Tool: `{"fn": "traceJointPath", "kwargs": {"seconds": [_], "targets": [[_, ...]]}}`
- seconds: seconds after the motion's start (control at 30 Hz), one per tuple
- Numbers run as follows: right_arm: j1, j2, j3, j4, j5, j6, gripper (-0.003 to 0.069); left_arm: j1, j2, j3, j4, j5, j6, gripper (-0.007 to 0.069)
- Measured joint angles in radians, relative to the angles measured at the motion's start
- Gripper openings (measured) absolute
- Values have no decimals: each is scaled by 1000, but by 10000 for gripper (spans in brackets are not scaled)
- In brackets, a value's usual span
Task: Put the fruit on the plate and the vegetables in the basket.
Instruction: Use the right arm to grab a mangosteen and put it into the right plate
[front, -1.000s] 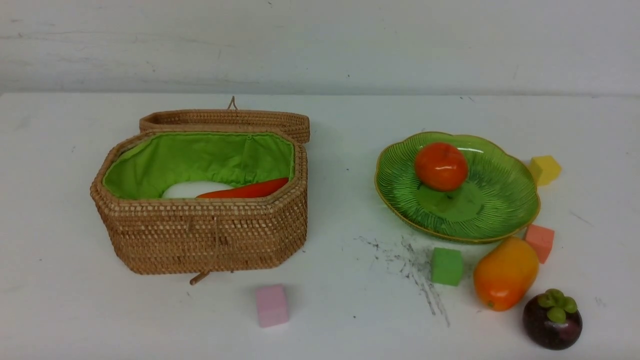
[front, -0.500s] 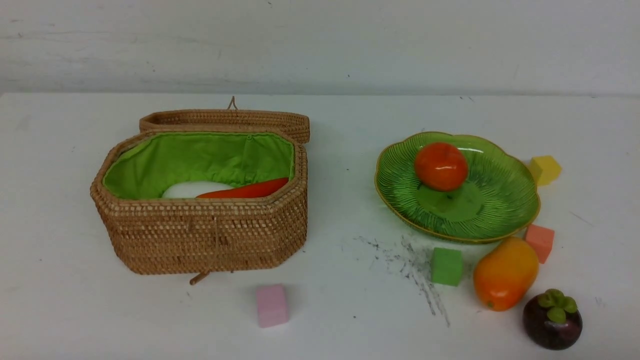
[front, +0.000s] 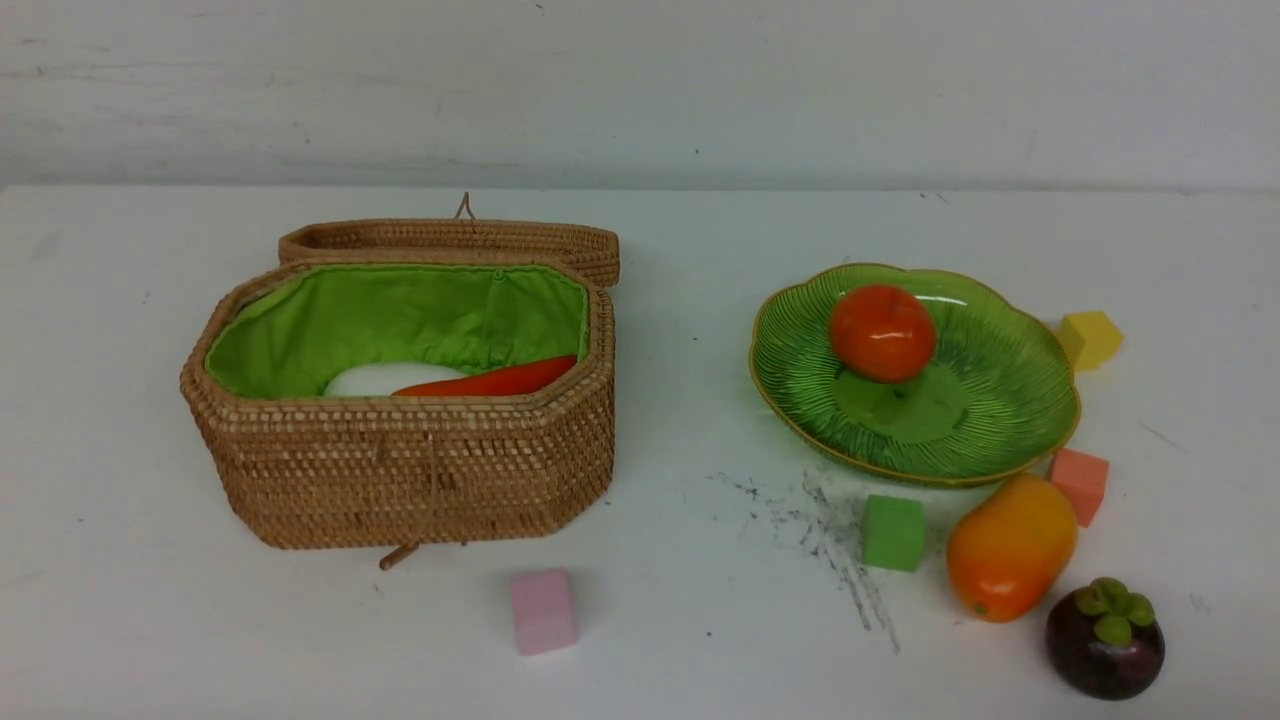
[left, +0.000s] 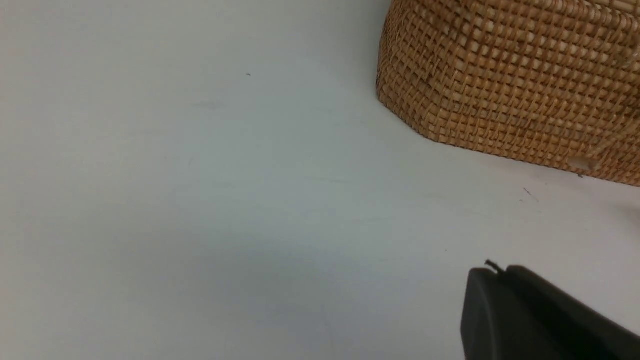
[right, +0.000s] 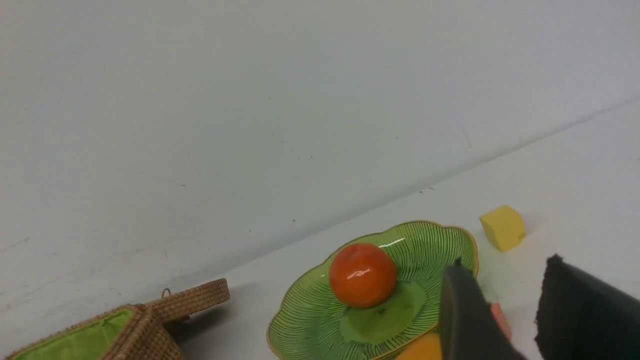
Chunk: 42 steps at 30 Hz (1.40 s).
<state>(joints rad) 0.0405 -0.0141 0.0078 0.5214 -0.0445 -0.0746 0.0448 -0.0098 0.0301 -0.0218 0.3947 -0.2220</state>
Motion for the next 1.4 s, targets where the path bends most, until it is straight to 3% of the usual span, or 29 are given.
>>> {"fn": "traceJointPath", "kwargs": {"seconds": [0.13,0.3,0.5,0.63,1.0,1.17,1.27,1.4], "targets": [[0,0,-81,-1,25,1,242,0,0,0,0,0,0,4],[0,138,-361,8,128,2,242,0,0,0,0,0,0,4],[0,472,-820,-31,561,2,242,0,0,0,0,0,0,4],[0,674,-992,-104,793,0,242,0,0,0,0,0,0,4],[2,1019,-952,-97,910,53,244,0,0,0,0,0,0,5],[2,1092,-908,-111,920,155,277,0,0,0,0,0,0,5],[2,1126,-854,-163,931,209,341,0,0,0,0,0,0,5],[2,1205,-757,-226,853,275,534,0,0,0,0,0,0,5]]}}
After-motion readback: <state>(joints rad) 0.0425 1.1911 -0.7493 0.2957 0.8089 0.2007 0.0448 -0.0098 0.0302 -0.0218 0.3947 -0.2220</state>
